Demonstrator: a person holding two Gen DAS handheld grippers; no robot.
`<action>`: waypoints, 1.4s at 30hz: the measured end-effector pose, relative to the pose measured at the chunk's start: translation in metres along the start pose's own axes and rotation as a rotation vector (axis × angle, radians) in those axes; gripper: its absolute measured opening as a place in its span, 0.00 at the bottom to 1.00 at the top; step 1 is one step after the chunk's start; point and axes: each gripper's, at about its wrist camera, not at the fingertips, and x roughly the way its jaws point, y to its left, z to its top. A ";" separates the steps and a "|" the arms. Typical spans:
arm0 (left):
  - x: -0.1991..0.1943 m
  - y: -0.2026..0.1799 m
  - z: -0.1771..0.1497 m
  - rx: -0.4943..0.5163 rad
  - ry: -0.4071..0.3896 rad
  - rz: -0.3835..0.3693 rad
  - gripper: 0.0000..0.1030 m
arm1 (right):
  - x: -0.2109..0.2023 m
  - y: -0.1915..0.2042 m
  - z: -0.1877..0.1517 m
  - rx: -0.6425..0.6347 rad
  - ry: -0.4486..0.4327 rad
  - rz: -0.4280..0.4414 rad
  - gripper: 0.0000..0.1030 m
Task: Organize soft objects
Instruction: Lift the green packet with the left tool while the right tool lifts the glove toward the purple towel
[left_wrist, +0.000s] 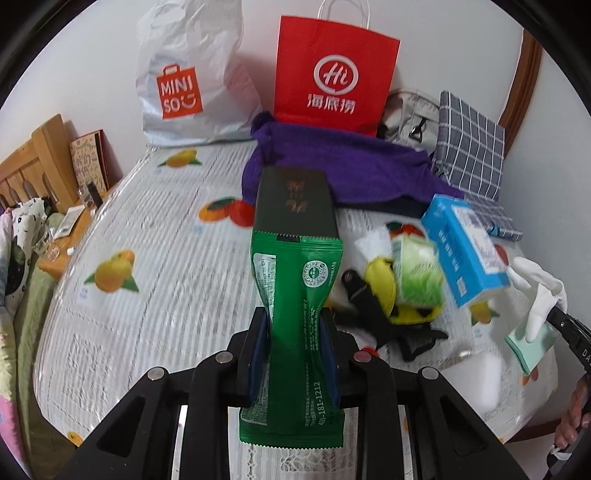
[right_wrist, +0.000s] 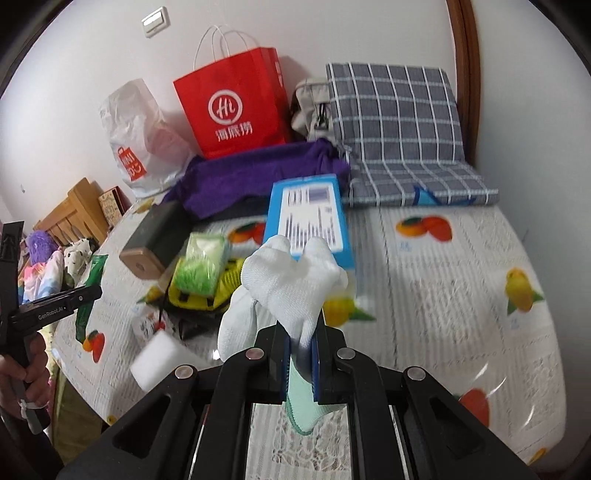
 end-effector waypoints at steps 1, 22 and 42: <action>-0.002 -0.001 0.004 0.003 -0.006 0.002 0.25 | 0.001 0.000 0.006 -0.001 -0.001 -0.008 0.09; 0.010 -0.013 0.086 0.035 -0.050 0.033 0.25 | 0.026 0.005 0.096 -0.010 -0.033 -0.013 0.09; 0.074 -0.018 0.166 0.056 -0.029 0.074 0.25 | 0.100 0.022 0.182 -0.059 -0.051 0.011 0.09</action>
